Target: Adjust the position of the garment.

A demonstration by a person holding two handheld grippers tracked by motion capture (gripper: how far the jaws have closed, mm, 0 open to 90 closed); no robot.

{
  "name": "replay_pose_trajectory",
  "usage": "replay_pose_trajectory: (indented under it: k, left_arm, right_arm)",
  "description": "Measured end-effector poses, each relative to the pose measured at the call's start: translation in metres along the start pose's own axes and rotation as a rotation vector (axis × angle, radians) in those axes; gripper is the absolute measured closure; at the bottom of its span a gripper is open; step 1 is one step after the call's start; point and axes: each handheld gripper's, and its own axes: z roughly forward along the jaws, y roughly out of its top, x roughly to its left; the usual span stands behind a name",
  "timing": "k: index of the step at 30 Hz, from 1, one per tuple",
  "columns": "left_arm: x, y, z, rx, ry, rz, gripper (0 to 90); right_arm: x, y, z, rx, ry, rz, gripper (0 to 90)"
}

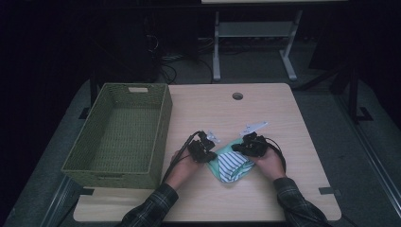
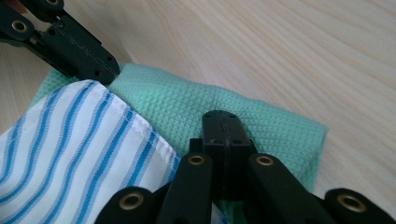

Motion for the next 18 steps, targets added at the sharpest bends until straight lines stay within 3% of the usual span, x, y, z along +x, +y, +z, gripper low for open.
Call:
replay_pose_trajectory:
  k: [4,10,16,18]
  left_arm:
    - [0.001,0.000,-0.013,-0.048,-0.030,-0.018,89.2]
    - [-0.011,-0.006,-0.033,-0.103,-0.099,-0.024,89.3]
    - [-0.027,-0.015,-0.028,-0.060,-0.147,0.004,89.2]
    - [-0.030,-0.017,-0.021,-0.039,-0.155,-0.006,89.2]
  right_arm:
    - [-0.001,0.003,-0.012,-0.041,0.000,-0.002,90.0]
    - [-0.013,-0.003,-0.024,-0.043,-0.038,0.023,90.0]
    - [-0.023,-0.015,-0.029,-0.034,-0.054,0.053,90.0]
    - [-0.024,-0.018,-0.029,-0.030,-0.054,0.058,90.0]
